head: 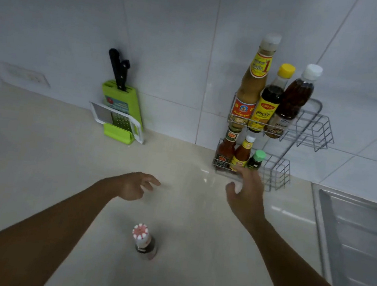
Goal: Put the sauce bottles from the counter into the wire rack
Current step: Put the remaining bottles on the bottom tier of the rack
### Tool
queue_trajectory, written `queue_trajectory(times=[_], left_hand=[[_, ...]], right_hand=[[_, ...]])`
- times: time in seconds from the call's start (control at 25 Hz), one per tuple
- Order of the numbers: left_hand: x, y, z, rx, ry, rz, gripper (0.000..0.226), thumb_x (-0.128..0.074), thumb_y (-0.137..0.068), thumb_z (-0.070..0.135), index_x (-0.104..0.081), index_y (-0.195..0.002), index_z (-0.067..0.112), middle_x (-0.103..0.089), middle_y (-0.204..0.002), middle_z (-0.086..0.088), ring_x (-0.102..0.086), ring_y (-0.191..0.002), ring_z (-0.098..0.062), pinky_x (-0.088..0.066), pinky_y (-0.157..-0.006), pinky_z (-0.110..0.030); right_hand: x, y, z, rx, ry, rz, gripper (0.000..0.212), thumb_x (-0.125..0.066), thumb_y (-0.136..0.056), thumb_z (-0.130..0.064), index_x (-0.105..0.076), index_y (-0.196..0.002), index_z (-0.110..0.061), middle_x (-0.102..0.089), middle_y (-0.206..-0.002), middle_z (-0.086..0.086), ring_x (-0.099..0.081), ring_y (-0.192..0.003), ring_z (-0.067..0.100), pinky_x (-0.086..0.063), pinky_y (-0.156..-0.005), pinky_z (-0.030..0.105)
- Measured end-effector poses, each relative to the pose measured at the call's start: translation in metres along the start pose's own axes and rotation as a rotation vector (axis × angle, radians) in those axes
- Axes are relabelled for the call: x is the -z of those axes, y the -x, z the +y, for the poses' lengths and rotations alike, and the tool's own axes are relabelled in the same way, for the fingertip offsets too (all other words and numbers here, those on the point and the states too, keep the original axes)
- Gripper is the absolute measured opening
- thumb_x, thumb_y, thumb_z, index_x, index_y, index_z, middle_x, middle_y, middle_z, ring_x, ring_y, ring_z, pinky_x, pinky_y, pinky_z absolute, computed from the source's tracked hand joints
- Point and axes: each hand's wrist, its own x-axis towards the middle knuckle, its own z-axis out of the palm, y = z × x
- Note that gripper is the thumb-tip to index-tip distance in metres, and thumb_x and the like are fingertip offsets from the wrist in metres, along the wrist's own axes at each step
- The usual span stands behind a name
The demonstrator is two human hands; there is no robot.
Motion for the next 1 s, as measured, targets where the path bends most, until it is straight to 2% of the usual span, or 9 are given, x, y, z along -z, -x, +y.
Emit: queue_trajectory(times=[0.08,0.16,0.24,0.32,0.4,0.56,0.72,0.88,1.0], left_hand=[[-0.023,0.038,-0.033,0.028,-0.046,-0.065,0.073,-0.049,-0.075,-0.032,-0.052,-0.131,0.016,-0.056,-0.127,-0.015,-0.061,-0.092,-0.007,-0.046,-0.065,-0.013],[-0.057,0.066,-0.054,0.034,0.013,-0.068,0.075,-0.061,-0.067,-0.031,-0.056,-0.131,0.007,-0.061,-0.127,-0.010,-0.064,-0.091,0.008,-0.047,-0.067,-0.009],[-0.092,0.087,-0.064,-0.010,0.072,0.005,0.077,-0.076,-0.060,-0.021,-0.062,-0.130,0.008,-0.067,-0.123,-0.002,-0.065,-0.098,0.011,-0.051,-0.078,-0.014],[-0.121,0.095,-0.062,-0.062,0.238,0.071,0.075,-0.082,-0.060,-0.014,-0.065,-0.127,0.016,-0.071,-0.119,-0.001,-0.068,-0.106,-0.010,-0.057,-0.085,-0.029],[-0.143,0.101,-0.053,-0.121,0.363,0.149,0.068,-0.083,-0.066,-0.008,-0.065,-0.126,0.018,-0.073,-0.116,-0.002,-0.070,-0.105,-0.018,-0.059,-0.085,-0.033],[-0.154,0.109,-0.024,-0.219,0.392,0.346,0.035,-0.072,-0.069,-0.002,-0.073,-0.097,0.019,-0.074,-0.083,0.001,-0.065,-0.074,-0.018,-0.051,-0.067,-0.032],[-0.140,0.115,0.027,-0.336,0.311,0.365,0.039,-0.070,-0.064,0.010,-0.063,-0.100,0.024,-0.065,-0.073,-0.006,-0.057,-0.063,-0.014,-0.045,-0.062,-0.030],[-0.140,0.120,0.084,-0.246,0.150,0.661,0.040,-0.076,-0.057,0.042,-0.054,-0.089,0.033,-0.070,-0.071,0.010,-0.065,-0.062,-0.004,-0.046,-0.056,-0.023],[-0.140,0.124,0.115,-0.335,0.145,0.604,0.034,-0.069,-0.056,0.036,-0.060,-0.088,0.032,-0.064,-0.063,0.009,-0.061,-0.058,-0.009,-0.044,-0.056,-0.028]], right_hand=[[0.002,0.025,-0.043,-0.001,-0.225,-0.412,0.044,-0.067,-0.080,-0.002,-0.069,-0.119,-0.023,-0.070,-0.108,0.000,-0.067,-0.089,0.013,-0.054,-0.079,0.029],[-0.005,0.053,-0.079,-0.034,-0.300,-0.862,0.056,-0.076,-0.077,-0.012,-0.064,-0.125,-0.038,-0.066,-0.120,-0.007,-0.070,-0.083,0.010,-0.054,-0.072,0.022],[-0.021,0.085,-0.107,0.021,-0.247,-1.028,0.064,-0.085,-0.072,-0.025,-0.061,-0.127,-0.046,-0.063,-0.129,-0.011,-0.069,-0.084,0.006,-0.056,-0.075,0.023],[-0.039,0.108,-0.123,0.060,-0.270,-0.923,0.045,-0.084,-0.075,-0.026,-0.069,-0.117,-0.033,-0.071,-0.116,-0.008,-0.065,-0.079,-0.002,-0.055,-0.073,0.022],[-0.045,0.120,-0.129,0.054,-0.295,-0.777,0.021,-0.078,-0.083,-0.031,-0.074,-0.099,-0.019,-0.075,-0.093,-0.003,-0.063,-0.070,-0.003,-0.055,-0.069,0.027],[-0.028,0.120,-0.132,-0.085,-0.339,-0.658,0.032,-0.074,-0.084,-0.042,-0.069,-0.090,-0.011,-0.076,-0.087,0.011,-0.070,-0.074,0.011,-0.060,-0.076,0.045],[0.019,0.096,-0.148,-0.231,-0.509,-0.516,0.029,-0.078,-0.086,-0.034,-0.068,-0.080,-0.008,-0.074,-0.072,0.027,-0.072,-0.053,0.031,-0.063,-0.057,0.044],[0.059,0.074,-0.171,-0.387,-0.448,-0.324,0.042,-0.076,-0.083,-0.045,-0.066,-0.086,-0.004,-0.075,-0.061,0.015,-0.074,-0.051,0.034,-0.064,-0.055,0.053],[0.089,0.063,-0.172,-0.183,-0.158,-0.169,0.039,-0.066,-0.080,-0.059,-0.062,-0.083,-0.020,-0.072,-0.068,0.002,-0.072,-0.060,0.020,-0.058,-0.054,0.036]])
